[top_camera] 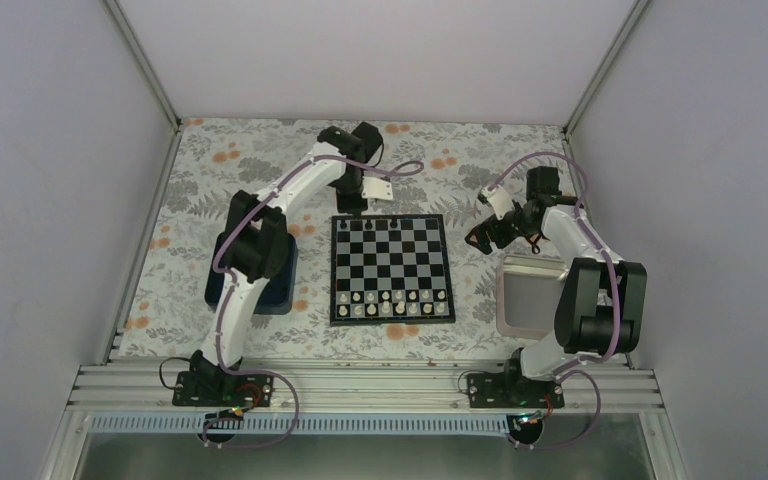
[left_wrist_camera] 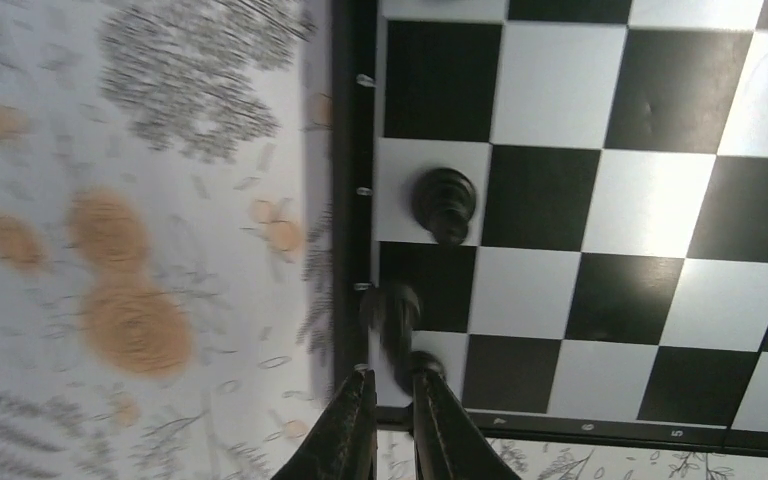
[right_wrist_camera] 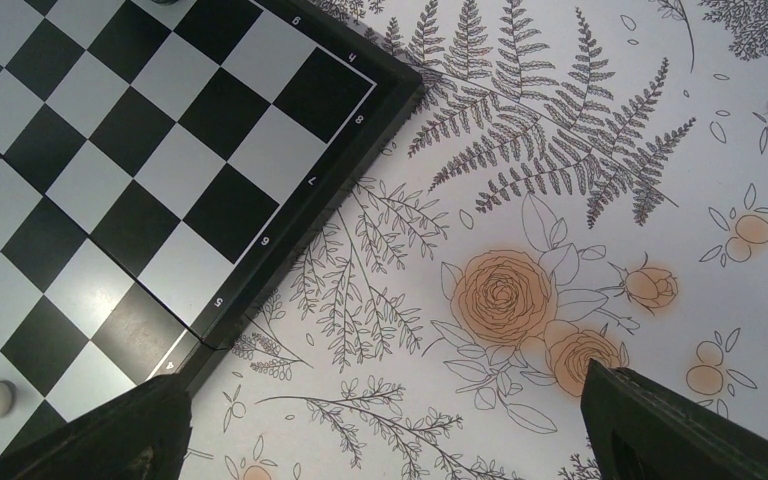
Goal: Set up the chess pieces on the board
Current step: Place the chess piece on the chessboard, then pick up the chess piece from the storage box.
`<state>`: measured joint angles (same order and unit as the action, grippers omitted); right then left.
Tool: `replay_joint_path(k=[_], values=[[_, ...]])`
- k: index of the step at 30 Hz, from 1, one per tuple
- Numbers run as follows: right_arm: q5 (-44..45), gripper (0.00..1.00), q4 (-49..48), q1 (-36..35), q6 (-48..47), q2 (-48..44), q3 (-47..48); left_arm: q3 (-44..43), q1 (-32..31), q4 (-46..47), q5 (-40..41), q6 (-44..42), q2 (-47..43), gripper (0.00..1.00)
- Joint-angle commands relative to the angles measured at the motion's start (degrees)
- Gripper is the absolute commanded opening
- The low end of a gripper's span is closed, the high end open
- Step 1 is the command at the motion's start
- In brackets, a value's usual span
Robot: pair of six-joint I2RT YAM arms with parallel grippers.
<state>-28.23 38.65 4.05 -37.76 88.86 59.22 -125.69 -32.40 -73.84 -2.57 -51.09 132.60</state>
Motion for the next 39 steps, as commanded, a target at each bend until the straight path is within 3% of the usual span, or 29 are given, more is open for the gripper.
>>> replay_joint_path(k=[1, 11, 20, 25, 32, 39], values=[[-1.36, 1.0, 0.33, -0.63, -0.59, -0.96, 0.82, 4.79, -1.06, 1.53, 0.39, 0.9, -2.45, 0.11], [-1.26, 1.0, 0.14, -0.63, -0.66, -1.06, 0.47, 11.03, -1.08, 5.09, 0.68, 1.0, -4.84, 0.11], [-1.11, 1.0, 0.04, -0.66, -0.83, -0.75, 0.28, 7.52, -1.08, 2.91, 2.68, 1.01, -5.67, 0.12], [-1.08, 1.0, 0.06, -0.63, -0.74, -0.79, 0.47, 8.78, -0.72, 3.52, 5.63, 1.26, -10.73, 0.15], [-0.85, 1.0, 0.11, -0.63, -0.76, -0.67, 0.46, 20.36, 2.66, 8.64, 8.96, 1.14, -23.32, 0.47], [-0.6, 1.0, 0.17, -0.63, -0.51, -0.56, 0.55, 34.67, 11.43, 12.75, 6.18, -0.37, -35.43, 0.57]])
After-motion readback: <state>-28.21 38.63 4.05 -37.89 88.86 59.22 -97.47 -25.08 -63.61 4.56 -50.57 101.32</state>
